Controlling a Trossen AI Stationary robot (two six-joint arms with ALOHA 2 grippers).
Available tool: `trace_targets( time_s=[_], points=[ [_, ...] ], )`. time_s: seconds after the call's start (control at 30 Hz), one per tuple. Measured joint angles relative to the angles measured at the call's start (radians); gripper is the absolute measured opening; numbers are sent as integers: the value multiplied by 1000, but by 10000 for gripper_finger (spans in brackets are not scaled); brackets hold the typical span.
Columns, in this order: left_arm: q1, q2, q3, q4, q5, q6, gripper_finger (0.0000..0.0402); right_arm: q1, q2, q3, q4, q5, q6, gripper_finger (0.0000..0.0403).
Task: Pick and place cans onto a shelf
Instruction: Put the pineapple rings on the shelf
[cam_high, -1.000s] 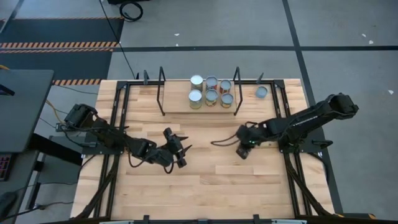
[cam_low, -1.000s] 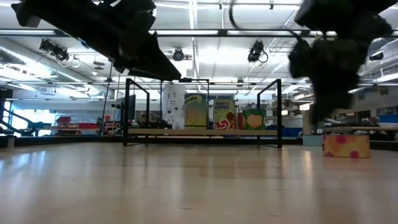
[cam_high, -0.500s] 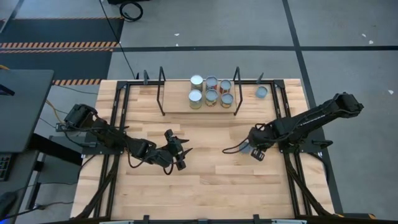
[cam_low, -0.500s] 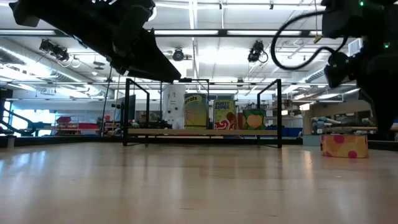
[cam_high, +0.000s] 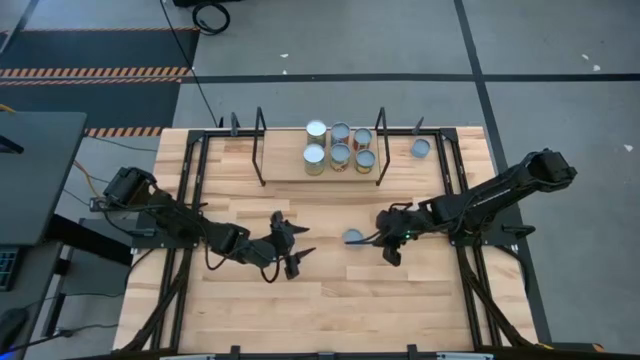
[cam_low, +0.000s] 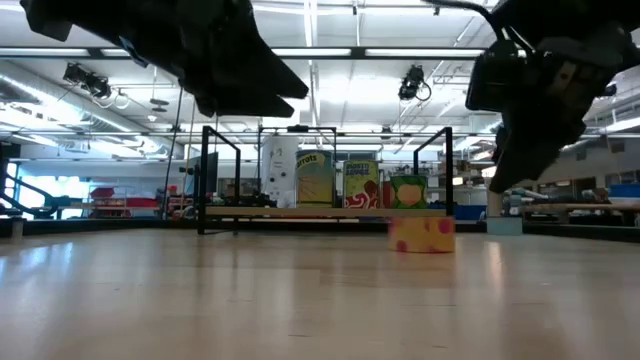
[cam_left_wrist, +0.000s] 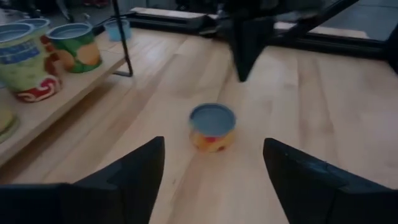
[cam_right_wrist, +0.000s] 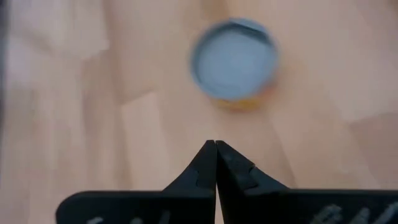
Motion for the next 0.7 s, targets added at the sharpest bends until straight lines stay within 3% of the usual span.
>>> trace_targets(
  time_s=[0.13, 0.27, 0.7],
  points=[
    [0, 0, 0, 19, 40, 1, 290, -3, 19, -2, -88, 138, -17, 5],
    [1, 18, 0, 53, 77, 7, 287, -14, 92, -2, -7, 233, -70, 5],
    [-2, 56, 0, 71, 116, 4, 284, -36, 375, -2, 500, 189, -144, 5]
  ],
)
